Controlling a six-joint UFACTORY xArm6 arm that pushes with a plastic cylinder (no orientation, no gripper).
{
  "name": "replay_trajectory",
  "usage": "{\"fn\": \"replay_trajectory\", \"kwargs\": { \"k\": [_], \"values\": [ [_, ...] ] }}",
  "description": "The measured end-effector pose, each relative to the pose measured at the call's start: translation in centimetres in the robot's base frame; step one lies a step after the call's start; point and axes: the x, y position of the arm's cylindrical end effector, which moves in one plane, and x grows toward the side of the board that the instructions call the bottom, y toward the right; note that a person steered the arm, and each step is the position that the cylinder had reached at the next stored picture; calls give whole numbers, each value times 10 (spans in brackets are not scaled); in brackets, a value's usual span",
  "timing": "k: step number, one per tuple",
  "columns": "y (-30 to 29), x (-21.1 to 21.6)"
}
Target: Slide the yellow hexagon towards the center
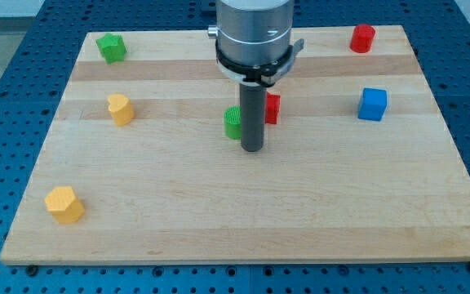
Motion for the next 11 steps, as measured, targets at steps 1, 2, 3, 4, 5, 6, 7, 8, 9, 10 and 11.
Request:
{"fn": "replay_trajectory", "kwargs": {
  "k": [1,2,3,4,5,6,7,8,9,10,11],
  "values": [
    [-7,-17],
    [-7,-33],
    [-6,-17],
    [-30,12],
    [-123,12],
    [-238,17],
    [-305,38],
    [-296,91],
    [-234,139],
    [-183,116],
    [-173,69]
  ]
}}
